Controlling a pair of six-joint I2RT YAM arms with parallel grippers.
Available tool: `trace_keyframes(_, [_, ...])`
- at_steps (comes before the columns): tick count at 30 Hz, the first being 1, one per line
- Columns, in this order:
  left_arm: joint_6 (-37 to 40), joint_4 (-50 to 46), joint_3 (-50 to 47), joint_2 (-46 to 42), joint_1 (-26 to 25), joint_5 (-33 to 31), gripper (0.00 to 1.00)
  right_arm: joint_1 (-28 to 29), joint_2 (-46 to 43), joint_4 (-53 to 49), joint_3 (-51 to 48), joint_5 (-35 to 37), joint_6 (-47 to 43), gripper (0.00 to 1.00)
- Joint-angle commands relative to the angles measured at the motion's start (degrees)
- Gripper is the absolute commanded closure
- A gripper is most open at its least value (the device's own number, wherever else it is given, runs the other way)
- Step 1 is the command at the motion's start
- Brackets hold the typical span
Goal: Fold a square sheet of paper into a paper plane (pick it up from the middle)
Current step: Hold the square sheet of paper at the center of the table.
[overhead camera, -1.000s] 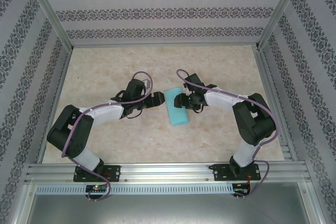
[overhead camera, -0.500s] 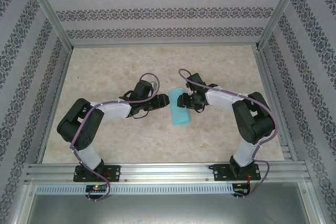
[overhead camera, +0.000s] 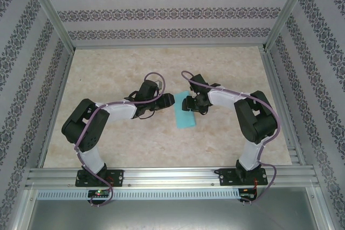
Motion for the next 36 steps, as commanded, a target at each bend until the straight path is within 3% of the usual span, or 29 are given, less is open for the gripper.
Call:
trace_keyframes(1, [-0.86,3.26,1.12,0.88,-0.90,-1.38,0.43,0.78,5.31,0.12,-1.02,2.74,1.26,0.43])
trace_keyframes(8, [-0.61,3.46,1.28,1.54,-0.92,-4.29,0.47,1.66,7.64,0.80,-1.22,3.16,2.81,0.41])
trace_keyframes(24, [-0.22,5.28,3.18,4.43,-0.96,-2.17,0.60,2.20,10.67,1.20,-2.49,3.10,-0.46,0.40])
trace_keyframes(36, [0.00,4.43,7.91,9.41,-1.03,4.92,0.74,2.52,13.19,1.50,-1.85,2.58,-0.92,0.39])
